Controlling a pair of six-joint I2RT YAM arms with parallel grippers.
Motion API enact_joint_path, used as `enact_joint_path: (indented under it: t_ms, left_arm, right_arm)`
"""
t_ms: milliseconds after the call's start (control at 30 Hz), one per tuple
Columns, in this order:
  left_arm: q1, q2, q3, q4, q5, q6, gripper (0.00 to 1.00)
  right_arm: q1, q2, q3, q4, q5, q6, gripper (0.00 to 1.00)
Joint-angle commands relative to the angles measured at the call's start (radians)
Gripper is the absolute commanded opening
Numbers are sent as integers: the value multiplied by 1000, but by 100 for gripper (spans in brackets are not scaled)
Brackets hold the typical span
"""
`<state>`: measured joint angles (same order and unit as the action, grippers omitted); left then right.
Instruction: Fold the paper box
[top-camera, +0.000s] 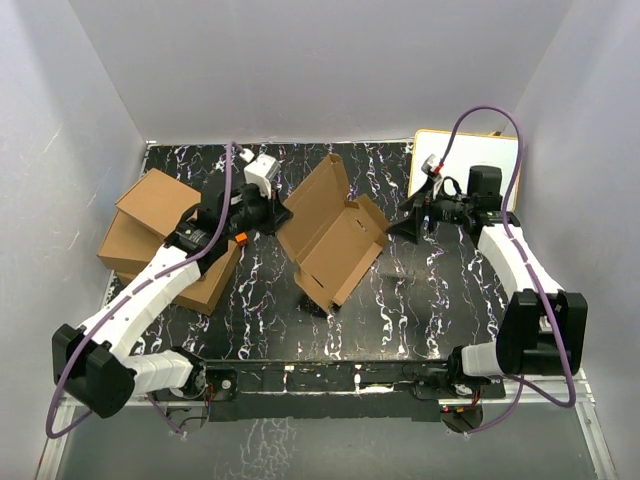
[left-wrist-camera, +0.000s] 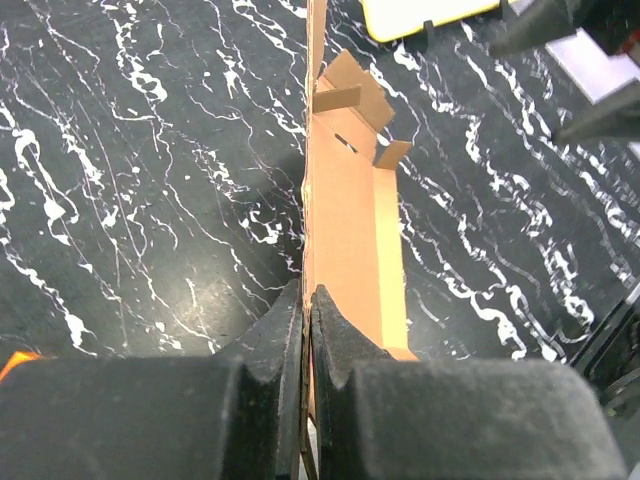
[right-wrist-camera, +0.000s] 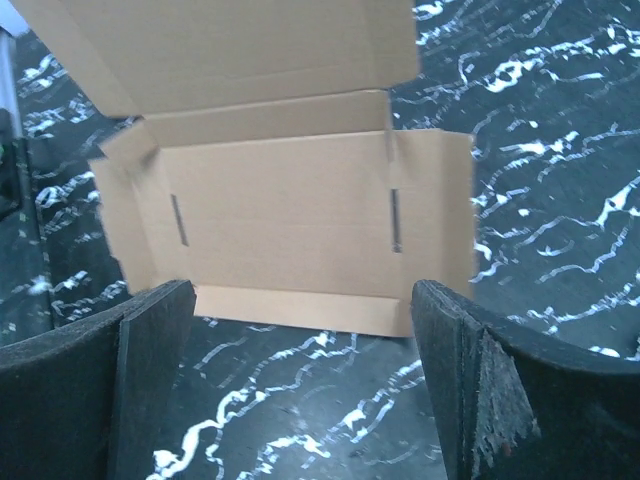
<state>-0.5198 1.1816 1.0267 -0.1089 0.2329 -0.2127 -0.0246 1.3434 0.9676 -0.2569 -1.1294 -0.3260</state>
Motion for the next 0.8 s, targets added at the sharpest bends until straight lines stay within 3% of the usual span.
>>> enact_joint_path:
  t_ms: [0,233,367,533,767]
  left_arm:
    - [12,42,95,-83,134,241,0]
    - [15,63,190,-148,230,388,0]
    - [15,57,192,-159,246,443,0]
    - [17,65,198,-161,260,464,0]
    - [17,63,194,-146,286,476,0]
  right_arm:
    - [-29,55,8,63,-36,-157,99]
    - [-31,73,-73,206,-81,-325,99]
    - [-30,71,-109,222,-136,-335,99]
    - [-31,38,-212,420,-144,-187,100]
    - [-28,95,-217,527,-21,-109,95]
